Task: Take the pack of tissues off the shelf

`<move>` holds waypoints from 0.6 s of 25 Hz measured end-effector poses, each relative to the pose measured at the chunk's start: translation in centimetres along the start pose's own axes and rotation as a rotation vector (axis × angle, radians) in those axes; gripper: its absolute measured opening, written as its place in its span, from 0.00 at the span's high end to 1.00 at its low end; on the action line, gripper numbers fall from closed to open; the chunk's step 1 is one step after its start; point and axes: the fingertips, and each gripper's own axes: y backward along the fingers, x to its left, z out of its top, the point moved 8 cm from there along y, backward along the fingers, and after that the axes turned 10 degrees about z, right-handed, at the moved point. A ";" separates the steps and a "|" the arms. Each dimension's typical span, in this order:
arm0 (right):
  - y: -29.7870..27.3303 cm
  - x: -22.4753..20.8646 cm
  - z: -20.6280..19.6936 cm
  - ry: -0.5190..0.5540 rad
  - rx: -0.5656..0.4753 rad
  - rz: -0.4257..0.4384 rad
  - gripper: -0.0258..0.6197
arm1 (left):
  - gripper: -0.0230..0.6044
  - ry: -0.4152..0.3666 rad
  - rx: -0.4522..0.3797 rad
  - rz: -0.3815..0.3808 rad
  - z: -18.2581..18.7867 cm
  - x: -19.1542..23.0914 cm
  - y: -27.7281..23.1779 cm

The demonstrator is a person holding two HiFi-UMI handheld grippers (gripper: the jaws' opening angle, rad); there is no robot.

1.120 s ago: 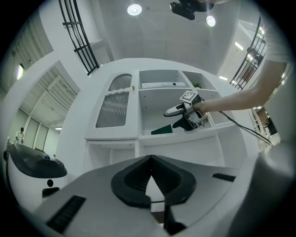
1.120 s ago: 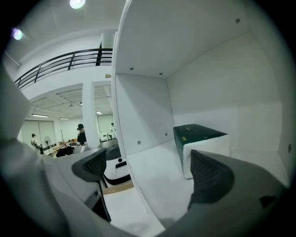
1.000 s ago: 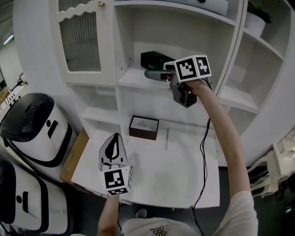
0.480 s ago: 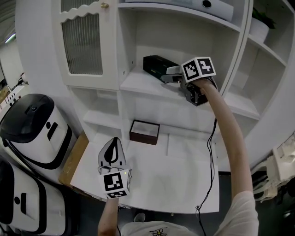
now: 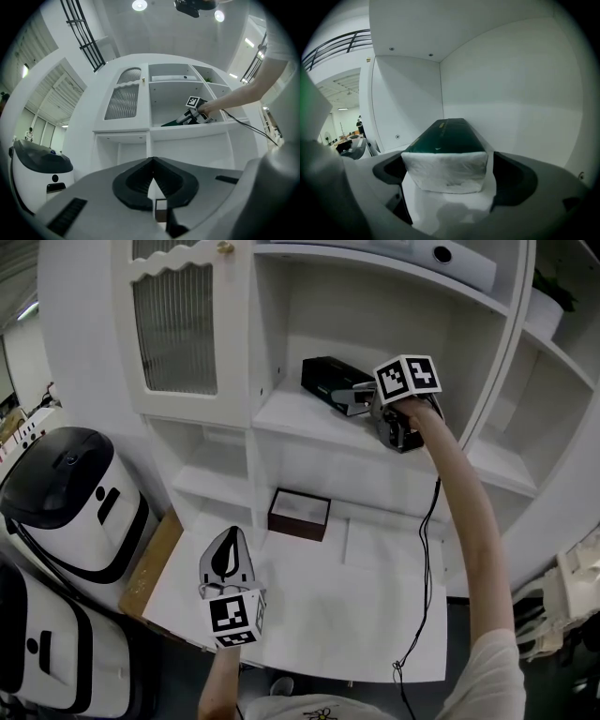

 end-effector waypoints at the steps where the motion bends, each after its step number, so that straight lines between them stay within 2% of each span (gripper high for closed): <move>1: -0.2 -0.1 0.0 -0.007 -0.001 0.003 0.07 | 0.96 0.001 0.002 0.001 -0.1 0.1 -0.1; 9: -0.9 -0.1 0.3 -0.003 0.005 0.024 0.08 | 0.96 0.018 0.019 0.002 -0.8 0.4 -0.4; 12: -0.8 0.1 0.4 0.010 0.001 0.028 0.21 | 0.96 0.020 0.022 -0.001 -0.9 0.3 -0.4; 15: -0.8 0.2 0.4 0.013 -0.002 0.023 0.23 | 0.96 0.019 0.019 -0.005 -0.7 0.3 -0.4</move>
